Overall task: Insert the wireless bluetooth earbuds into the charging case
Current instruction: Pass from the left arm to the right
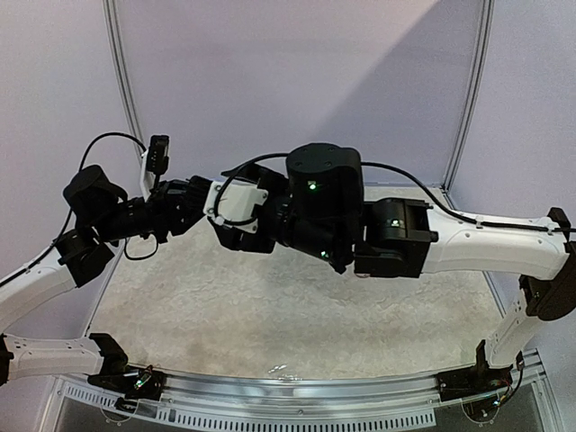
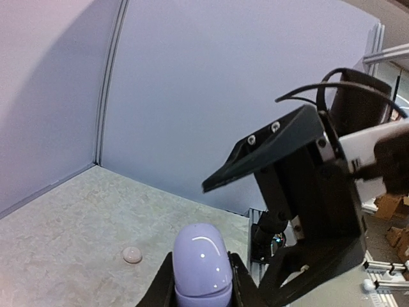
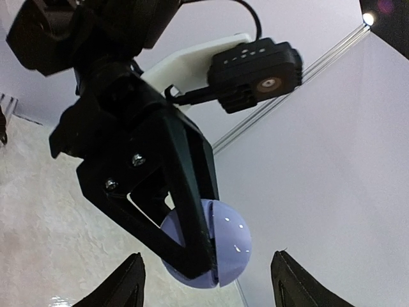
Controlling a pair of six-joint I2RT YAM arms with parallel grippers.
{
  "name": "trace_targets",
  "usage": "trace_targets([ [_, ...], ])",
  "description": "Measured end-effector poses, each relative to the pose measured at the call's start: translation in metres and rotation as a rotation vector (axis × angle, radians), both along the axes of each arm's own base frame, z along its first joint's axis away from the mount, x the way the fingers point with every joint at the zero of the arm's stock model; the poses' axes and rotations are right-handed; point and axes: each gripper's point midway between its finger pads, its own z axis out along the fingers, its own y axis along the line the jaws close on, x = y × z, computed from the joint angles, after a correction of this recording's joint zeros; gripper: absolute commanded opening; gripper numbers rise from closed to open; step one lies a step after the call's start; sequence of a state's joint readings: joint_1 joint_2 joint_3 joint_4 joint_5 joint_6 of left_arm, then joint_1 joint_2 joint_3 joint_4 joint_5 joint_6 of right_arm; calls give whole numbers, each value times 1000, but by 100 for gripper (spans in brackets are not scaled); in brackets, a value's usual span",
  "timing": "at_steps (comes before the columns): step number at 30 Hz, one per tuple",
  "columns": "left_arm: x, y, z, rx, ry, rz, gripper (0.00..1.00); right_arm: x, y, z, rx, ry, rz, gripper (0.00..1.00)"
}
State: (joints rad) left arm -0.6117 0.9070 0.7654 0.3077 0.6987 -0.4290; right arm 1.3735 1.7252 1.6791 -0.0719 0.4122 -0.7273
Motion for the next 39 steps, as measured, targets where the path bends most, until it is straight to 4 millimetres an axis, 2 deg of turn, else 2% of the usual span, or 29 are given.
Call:
trace_targets([
  [4, 1, 1, 0, 21, -81, 24, 0, -11, -17, 17, 66, 90, 39, 73],
  [7, 7, 2, -4, 30, -64, 47, 0, -16, -27, 26, 103, 146, 45, 84],
  [9, 11, 2, -11, 36, -29, 52, 0, -17, -29, 24, 107, 173, 45, 96],
  [10, 12, 2, -15, 40, -12, 51, 0, -17, -29, 21, 101, 180, 44, 99],
  [15, 18, -3, -30, 58, 77, 40, 0, -13, -24, 2, 43, 166, 22, 99],
  [19, 19, -5, -33, 57, 123, 24, 0, -5, -12, -11, -7, 91, 0, 98],
  [24, 17, -6, -27, 42, 146, 10, 0, 2, -1, -23, -50, 23, -6, 91],
  [30, 16, -6, -26, 36, 161, 3, 0, 9, 5, -26, -63, -20, -15, 77],
  [39, 16, -6, -26, 32, 173, 1, 0, 20, 14, -27, -63, -57, -44, 69],
])
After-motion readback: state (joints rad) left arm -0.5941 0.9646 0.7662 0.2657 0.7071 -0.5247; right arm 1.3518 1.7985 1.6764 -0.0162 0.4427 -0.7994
